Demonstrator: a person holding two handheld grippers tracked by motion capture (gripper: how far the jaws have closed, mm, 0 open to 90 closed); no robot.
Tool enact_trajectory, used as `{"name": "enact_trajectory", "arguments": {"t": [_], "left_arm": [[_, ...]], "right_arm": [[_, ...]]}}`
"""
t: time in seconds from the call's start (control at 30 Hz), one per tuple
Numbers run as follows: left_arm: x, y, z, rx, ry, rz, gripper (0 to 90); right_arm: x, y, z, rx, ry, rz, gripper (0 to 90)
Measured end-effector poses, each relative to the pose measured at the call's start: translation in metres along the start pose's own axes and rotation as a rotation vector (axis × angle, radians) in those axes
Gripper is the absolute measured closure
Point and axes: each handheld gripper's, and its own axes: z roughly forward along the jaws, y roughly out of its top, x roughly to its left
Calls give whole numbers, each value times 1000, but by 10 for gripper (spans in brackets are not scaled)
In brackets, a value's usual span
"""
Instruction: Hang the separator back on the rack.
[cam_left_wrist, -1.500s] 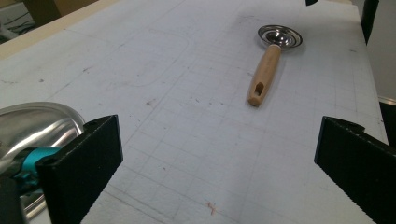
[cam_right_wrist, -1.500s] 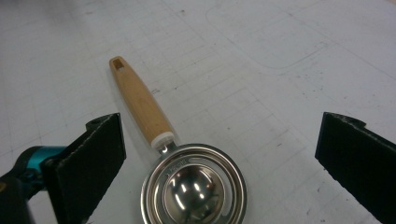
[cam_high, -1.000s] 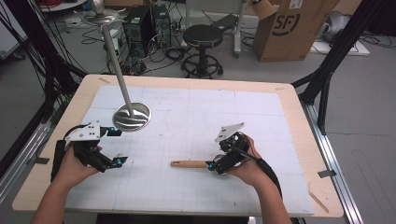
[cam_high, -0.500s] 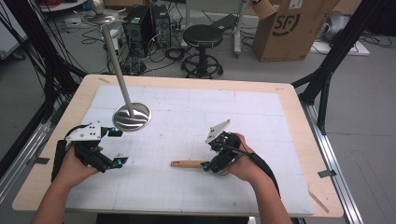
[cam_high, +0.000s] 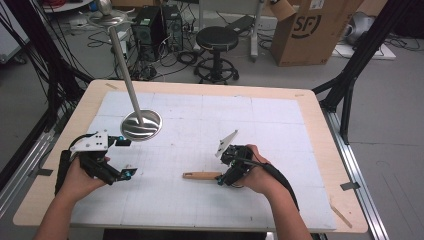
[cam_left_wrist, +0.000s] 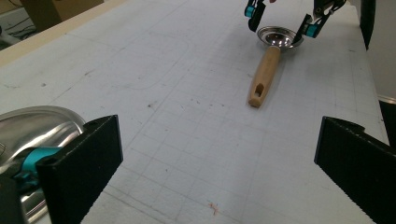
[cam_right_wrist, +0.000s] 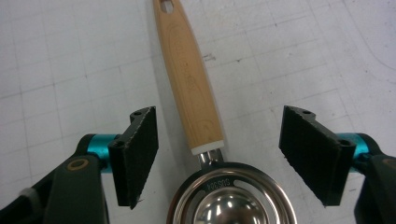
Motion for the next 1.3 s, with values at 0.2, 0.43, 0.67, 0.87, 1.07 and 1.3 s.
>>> {"name": "enact_trajectory", "arguments": {"t": [0.2, 0.43, 0.67, 0.87, 1.07, 1.3], "left_arm": [[0, 0, 2, 8, 4, 5, 16], [1, 0, 1, -3, 5, 0, 16], [0, -1, 2, 8, 7, 1, 16], [1, -1, 2, 10, 5, 4, 16], [1, -1, 3, 10, 1, 3, 16], [1, -1, 3, 9, -1, -2, 16]], "right_arm": [[1, 1, 4, 28, 13, -26, 350], [0, 3, 9, 52, 36, -33, 406], [2, 4, 14, 79, 33, -43, 435], [2, 5, 19, 107, 31, -48, 465], [4, 7, 25, 132, 29, -63, 515], [6, 8, 24, 138, 37, -70, 637]]}}
